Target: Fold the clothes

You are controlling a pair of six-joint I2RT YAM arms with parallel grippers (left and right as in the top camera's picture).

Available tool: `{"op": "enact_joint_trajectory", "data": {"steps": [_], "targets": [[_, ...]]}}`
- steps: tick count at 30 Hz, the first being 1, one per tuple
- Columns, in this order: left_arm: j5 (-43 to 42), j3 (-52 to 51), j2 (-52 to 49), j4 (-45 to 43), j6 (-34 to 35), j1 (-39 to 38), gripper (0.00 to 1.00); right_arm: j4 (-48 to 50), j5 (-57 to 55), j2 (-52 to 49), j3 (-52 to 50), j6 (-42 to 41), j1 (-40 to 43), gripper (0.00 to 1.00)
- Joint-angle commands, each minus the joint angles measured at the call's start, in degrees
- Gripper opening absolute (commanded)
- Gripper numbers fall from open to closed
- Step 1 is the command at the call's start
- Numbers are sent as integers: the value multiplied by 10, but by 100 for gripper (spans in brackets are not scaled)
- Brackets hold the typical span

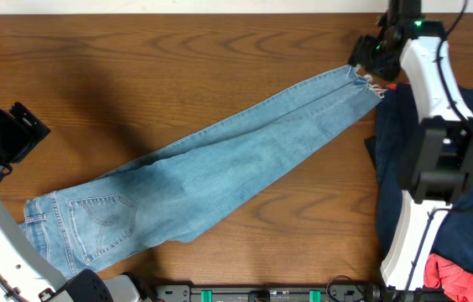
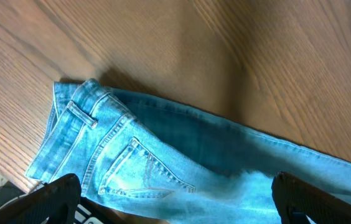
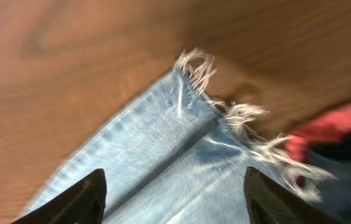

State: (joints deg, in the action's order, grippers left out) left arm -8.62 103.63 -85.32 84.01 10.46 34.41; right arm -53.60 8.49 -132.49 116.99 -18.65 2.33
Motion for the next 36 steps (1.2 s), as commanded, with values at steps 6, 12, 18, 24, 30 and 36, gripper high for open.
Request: {"op": "enact_joint_trajectory", "data": {"steps": [6,12,18,24,30,36], "targets": [[3,6,8,10,-1,2,98,-70,53,-25,3,144,-14,66],[3,6,8,41,10,3,98,-111,97,-24,3,227,-26,67],[40,4,8,66,30,3,98,-95,98,-21,3,239,-33,67],[140,-46,8,51,109,3,93,-58,139,27,3,249,-34,71],[141,-168,-1,-67,102,31,93,-99,221,76,3,234,-52,70],[-188,-184,-8,-167,-74,71,89,-160,219,77,3,257,-122,42]]}}
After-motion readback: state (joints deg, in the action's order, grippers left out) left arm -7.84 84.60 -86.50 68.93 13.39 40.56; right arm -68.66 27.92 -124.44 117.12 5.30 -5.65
